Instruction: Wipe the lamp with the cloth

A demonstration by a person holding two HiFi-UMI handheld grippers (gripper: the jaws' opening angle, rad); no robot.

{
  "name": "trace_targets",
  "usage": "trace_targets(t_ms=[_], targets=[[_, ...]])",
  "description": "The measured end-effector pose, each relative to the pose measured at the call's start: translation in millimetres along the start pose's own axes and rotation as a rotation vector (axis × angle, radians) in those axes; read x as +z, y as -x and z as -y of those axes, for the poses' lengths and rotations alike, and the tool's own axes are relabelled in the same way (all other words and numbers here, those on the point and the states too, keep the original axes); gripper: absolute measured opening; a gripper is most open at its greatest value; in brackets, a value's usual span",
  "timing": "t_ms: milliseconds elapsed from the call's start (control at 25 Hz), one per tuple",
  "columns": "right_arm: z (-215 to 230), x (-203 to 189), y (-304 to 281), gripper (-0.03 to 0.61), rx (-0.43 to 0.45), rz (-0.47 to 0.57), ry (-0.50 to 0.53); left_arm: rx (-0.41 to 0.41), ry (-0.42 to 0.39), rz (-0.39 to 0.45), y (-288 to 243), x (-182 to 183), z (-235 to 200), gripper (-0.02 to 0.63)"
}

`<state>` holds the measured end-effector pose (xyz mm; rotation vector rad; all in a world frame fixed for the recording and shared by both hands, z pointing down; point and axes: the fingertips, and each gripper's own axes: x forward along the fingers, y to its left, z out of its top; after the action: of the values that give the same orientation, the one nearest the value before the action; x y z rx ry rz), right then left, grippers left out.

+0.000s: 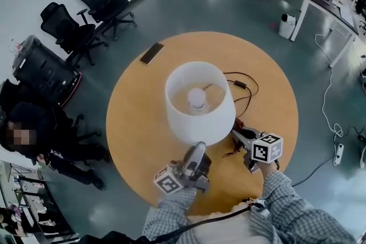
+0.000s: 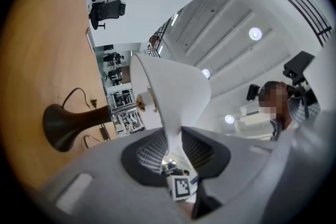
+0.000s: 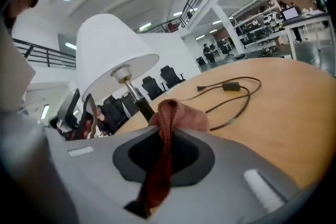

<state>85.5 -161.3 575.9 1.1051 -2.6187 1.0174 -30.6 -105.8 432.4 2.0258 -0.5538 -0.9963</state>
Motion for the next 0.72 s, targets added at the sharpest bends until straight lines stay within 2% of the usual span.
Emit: trace_targets(t_ms=[160,280,360,480,720], targets=[[-50,46,-19,0.037,0.146,0.243,0.022,0.007,0.01,0.002,1,0,0,0.087],[-72,69,-25,0.037,0.213,0.327,0.045,0.008,0.011,0.001,0,0,2,0.087],[-78,64,-36,0.037,0.223,0.299,0.077,0.005,0.011,0.0,0,0,1,0.086],[-79,35,-56,0.037,0.213,0.185,0.124,0.003,0.008,0.0,0,0,1,0.086],[-56,-27,-81,0.037,0.13,-0.031,0.123,-0.002,0.009,-0.001,-1,-3,2,0.086]])
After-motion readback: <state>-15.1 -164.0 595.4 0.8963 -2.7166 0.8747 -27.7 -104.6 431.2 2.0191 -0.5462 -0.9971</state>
